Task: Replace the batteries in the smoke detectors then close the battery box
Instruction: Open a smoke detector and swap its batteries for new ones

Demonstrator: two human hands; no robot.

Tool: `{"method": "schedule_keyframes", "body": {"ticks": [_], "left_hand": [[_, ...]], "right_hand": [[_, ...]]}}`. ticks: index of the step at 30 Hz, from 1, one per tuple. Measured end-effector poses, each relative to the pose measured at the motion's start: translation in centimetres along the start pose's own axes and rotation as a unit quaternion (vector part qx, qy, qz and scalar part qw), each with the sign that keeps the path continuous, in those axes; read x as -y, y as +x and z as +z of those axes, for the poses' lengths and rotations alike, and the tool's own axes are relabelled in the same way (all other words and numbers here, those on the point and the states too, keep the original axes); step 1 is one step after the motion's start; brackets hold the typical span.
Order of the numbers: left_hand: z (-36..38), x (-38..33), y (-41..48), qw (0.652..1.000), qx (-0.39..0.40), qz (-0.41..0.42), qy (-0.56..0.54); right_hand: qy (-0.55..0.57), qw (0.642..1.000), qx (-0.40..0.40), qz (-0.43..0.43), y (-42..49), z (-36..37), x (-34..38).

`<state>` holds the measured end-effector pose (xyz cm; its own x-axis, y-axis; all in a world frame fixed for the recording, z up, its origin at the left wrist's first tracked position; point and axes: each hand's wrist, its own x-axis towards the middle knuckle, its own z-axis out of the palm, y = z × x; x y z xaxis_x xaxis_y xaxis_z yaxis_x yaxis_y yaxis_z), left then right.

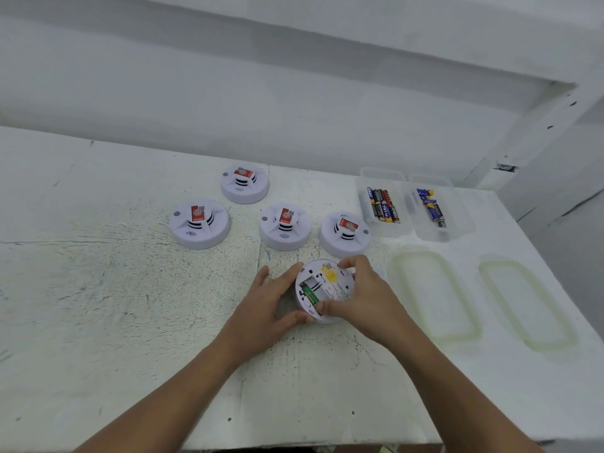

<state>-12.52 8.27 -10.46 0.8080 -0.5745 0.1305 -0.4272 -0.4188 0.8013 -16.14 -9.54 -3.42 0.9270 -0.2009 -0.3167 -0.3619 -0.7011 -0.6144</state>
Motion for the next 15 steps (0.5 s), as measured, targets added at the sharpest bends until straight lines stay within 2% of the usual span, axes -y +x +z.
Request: {"method": "schedule_keyframes", "body": {"ticks": [7, 9, 11, 13, 15], "left_hand": [[0.4, 0.9, -0.2, 0.999, -0.025, -0.007, -0.03], [0.4, 1.3, -0.3, 0.999, -0.037, -0.005, -0.036], [0.4, 1.3, -0.4, 0.998, -0.054, 0.004, -0.036], [0.2, 1.2, -0.4, 0.997, -0.06, 0.012, -0.039], [0.2, 1.3, -0.4, 0.997, -0.058, 0.011, -0.048]], "right_hand": [[0.128, 0.991, 0.025, 0.014, 0.4, -0.3, 0.1], [0.227, 0.972, 0.065, 0.008, 0.2, -0.4, 0.3], [0.333, 0.936, 0.113, 0.012, 0.0, -0.3, 0.3], [0.371, 0.918, 0.136, 0.009, -0.1, 0.0, 0.1], [0.367, 0.919, 0.143, -0.003, 0.1, 0.3, 0.0]]}}
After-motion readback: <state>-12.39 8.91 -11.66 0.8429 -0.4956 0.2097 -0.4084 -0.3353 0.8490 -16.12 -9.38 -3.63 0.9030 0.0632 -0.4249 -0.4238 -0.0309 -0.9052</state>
